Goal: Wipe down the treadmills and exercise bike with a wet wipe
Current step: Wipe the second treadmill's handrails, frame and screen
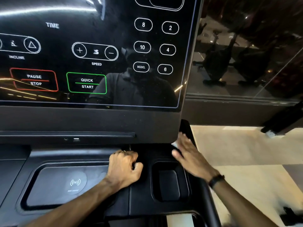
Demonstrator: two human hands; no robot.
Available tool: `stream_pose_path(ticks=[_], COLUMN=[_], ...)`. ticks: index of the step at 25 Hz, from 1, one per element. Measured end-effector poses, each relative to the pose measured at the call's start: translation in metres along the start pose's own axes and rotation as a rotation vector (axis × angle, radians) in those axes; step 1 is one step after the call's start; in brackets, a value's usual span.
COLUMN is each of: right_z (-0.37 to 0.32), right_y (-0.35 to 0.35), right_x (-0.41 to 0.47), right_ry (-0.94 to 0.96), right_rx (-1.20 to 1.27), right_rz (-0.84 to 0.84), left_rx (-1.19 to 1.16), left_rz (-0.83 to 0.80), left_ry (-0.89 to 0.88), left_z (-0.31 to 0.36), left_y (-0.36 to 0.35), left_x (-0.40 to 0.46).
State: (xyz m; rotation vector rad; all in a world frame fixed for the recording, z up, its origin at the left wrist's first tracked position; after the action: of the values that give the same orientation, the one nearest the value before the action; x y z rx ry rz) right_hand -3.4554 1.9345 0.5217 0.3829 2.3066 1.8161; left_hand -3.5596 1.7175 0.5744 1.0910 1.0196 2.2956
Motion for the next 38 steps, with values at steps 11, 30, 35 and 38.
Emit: stream_pose_path(ticks=[11, 30, 35, 38], right_z=[-0.1, -0.003, 0.014, -0.004], right_y=[-0.012, -0.003, -0.007, 0.003], right_x=[-0.01, -0.171, -0.205, -0.24], right_ry=[0.281, -0.826, -1.006, -1.015], right_rx=[-0.022, 0.367, 0.614, 0.407], right_rz=[0.056, -0.146, -0.138, -0.354], left_rx=[-0.088, -0.28, -0.214, -0.187], left_rz=[0.025, -0.248, -0.439, -0.479], left_ry=[-0.103, -0.76, -0.969, -0.949], left_z=[0.002, 0.097, 0.129, 0.129], left_y=[0.001, -0.033, -0.062, -0.062], left_x=[-0.002, -0.048, -0.075, -0.073])
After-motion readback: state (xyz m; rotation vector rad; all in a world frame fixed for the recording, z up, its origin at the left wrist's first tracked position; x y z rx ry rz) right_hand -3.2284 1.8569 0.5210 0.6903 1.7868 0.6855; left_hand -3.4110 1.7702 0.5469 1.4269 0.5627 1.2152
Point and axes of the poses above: each hand's wrist, its own x-axis towards the middle knuckle, its own y-axis out of the back of the hand, z = x × y, the point moved 8 cm from there along x, towards the middle knuckle, and after that the axes turned 7 degrees about z, right-handed, at the moved point
